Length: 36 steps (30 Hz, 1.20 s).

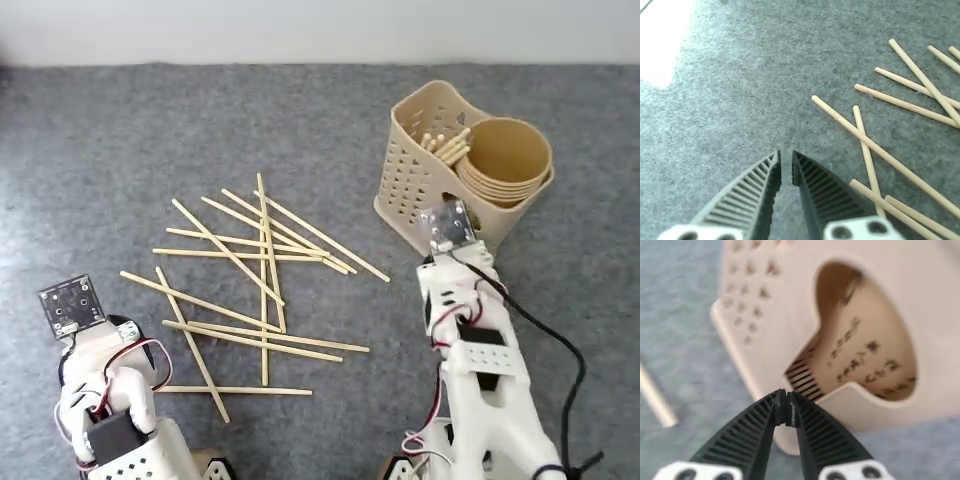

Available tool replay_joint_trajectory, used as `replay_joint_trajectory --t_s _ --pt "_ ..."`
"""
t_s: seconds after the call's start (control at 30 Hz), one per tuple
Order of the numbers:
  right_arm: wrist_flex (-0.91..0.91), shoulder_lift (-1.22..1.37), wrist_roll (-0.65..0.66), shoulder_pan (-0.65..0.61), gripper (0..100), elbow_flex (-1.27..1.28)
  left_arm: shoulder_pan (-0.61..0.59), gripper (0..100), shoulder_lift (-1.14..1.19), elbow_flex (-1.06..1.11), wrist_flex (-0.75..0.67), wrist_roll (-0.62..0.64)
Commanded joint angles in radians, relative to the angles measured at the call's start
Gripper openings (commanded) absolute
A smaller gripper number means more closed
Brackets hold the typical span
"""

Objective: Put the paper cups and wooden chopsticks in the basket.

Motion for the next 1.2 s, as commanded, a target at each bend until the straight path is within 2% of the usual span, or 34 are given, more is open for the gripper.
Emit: replay_joint_trajectory --t_s 0.0,0.3,0.5,0.77,0.87,0.97,1.17 --pt "-0.179 -0.033 0.081 0.05 0.9 0.029 0.006 4 -0.006 -0.005 -0.023 -0.012" --pt "-0.401 -0.024 0.103 0.168 0.9 0.044 0.006 4 -0.006 -0.005 -0.023 -0.012" --pt "-0.414 -0.035 0.095 0.165 0.9 0.083 0.006 4 -0.006 -0.005 -0.023 -0.012" --pt "-0.387 -0.036 -0.11 0.156 1.0 0.101 0.006 4 -0.006 -0.005 -0.023 -0.012" --pt "-0.286 -0.036 -0.158 0.136 1.2 0.081 0.006 4 -0.006 -0.005 -0.023 -0.012" --pt "-0.096 -0.036 -0.215 0.104 1.2 0.025 0.006 4 -0.006 -0.005 -0.023 -0.012" --pt "0.484 -0.036 -0.376 0.035 1.2 -0.275 0.006 4 -0.006 -0.005 -0.023 -0.012"
